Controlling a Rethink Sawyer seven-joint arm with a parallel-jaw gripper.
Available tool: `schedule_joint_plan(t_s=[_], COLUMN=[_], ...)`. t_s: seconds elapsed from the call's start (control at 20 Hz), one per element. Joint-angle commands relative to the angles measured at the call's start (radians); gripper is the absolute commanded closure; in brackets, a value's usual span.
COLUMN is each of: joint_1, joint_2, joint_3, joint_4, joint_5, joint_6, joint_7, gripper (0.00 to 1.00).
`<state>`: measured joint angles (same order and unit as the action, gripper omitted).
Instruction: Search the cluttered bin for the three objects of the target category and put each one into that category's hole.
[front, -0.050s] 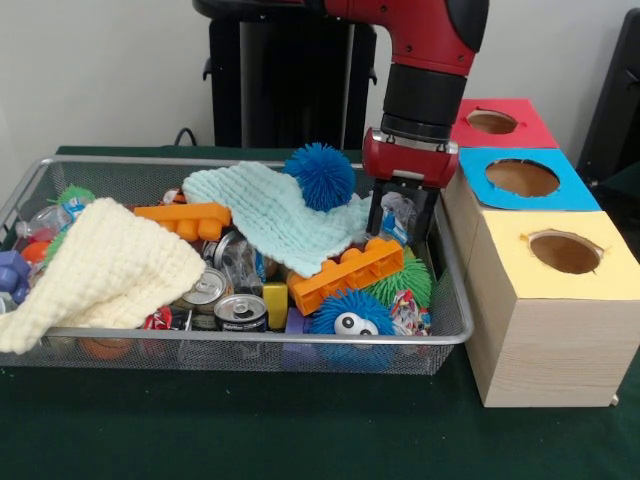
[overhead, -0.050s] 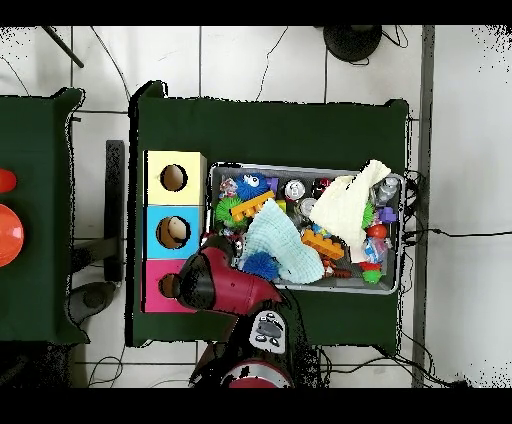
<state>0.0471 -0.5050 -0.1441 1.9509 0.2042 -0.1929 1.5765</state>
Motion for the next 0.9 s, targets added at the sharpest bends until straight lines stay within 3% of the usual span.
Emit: schedule_joint_plan(t_s=[0.05,0.25,0.9], joint_1=[-0.017,0.0,-0.013], joint_2=[0.017,0.023,0.039], joint_3=[0.019,-0.007,0.011], joint_4=[-0.017,-0.045,-0.036], joint_5=[0.018,0.032,0.011], joint_6=[0.127,0.162,0.106], joint_7=[0.165,0.152,0.174], gripper=[0.0,0.0,0.0])
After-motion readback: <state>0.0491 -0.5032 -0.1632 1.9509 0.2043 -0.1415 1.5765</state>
